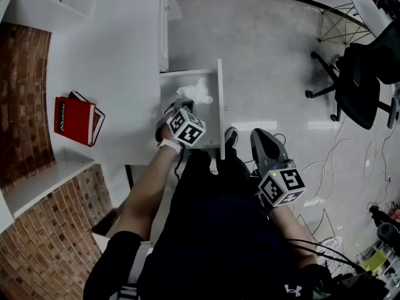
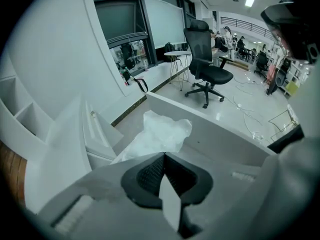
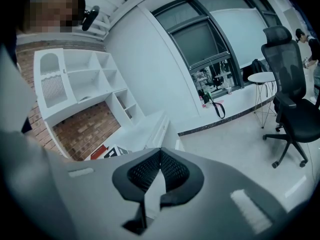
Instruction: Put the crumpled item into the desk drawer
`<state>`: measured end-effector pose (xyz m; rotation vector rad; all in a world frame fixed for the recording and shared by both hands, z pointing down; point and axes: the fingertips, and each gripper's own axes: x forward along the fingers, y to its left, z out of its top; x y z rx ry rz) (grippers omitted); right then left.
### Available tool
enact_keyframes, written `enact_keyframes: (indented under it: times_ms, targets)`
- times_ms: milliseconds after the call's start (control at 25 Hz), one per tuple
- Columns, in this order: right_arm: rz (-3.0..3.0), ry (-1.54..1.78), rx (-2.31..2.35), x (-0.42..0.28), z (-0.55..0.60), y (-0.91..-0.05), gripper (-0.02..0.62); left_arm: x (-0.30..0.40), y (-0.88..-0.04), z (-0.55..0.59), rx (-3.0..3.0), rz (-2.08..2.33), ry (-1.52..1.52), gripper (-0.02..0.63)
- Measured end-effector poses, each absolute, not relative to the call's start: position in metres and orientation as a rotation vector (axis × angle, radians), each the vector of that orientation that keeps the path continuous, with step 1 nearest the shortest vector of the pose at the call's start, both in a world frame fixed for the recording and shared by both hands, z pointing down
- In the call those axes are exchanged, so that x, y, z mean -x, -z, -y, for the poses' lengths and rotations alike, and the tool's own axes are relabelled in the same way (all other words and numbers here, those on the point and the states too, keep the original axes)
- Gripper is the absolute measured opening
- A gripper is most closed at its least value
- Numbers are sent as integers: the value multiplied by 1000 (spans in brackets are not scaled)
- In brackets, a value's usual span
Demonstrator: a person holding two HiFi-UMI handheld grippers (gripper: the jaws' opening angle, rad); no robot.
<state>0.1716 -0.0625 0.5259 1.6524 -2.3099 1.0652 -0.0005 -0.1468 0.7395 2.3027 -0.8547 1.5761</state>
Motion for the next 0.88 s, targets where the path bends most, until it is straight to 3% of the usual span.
enact_keyframes:
  times_ms: [880]
  targets:
    - [2154,-1186,-1595,-171,60,-581,3,1,-840,160,-2153,862,-1574,3]
